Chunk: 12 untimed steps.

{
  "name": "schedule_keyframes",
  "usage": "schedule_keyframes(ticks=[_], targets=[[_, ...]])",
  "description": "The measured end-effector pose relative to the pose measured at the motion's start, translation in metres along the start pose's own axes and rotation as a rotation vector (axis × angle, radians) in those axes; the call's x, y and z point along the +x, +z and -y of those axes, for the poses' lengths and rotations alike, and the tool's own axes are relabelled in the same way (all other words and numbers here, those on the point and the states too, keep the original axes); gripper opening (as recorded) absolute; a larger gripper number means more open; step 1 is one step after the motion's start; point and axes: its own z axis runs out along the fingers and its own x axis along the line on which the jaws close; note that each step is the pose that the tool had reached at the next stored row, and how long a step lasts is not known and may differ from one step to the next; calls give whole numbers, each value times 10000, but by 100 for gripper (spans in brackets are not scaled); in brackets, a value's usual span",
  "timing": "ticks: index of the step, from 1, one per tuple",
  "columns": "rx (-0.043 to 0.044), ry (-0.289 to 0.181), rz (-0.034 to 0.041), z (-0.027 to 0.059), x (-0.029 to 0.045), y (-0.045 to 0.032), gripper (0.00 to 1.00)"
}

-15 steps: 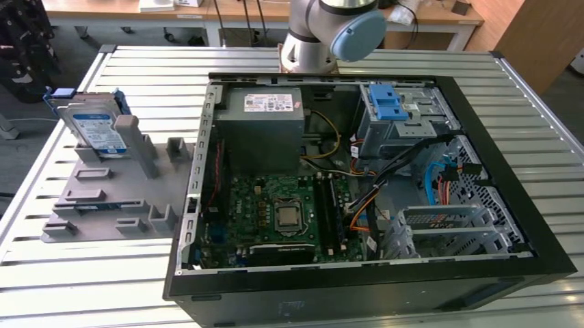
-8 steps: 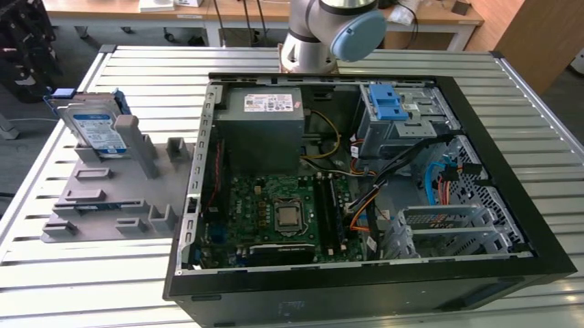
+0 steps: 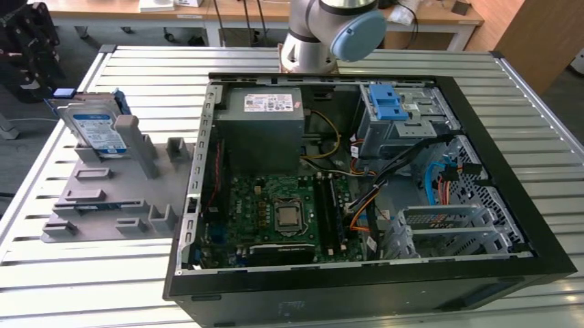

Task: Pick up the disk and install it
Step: 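Pick up the disk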

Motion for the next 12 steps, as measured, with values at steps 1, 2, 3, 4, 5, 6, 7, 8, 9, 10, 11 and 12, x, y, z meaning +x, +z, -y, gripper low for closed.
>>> schedule_keyframes(ticks=[1,2,3,4,5,6,7,8,9,10,11,12], targets=[[0,-1,1,0,-1,0,53],[2,-2,1,1,-1,1,53],[3,-1,2,1,-2,5,53],[2,6,1,1,-4,9,53],[2,35,2,1,-5,16,53],[1,84,1,2,-7,22,53],[2,154,2,3,-9,29,53],[4,201,3,4,-13,36,53],[4,210,3,4,-15,44,54],[5,211,3,4,-16,51,54],[6,211,4,4,-16,60,60],[5,211,4,4,-17,68,60]])
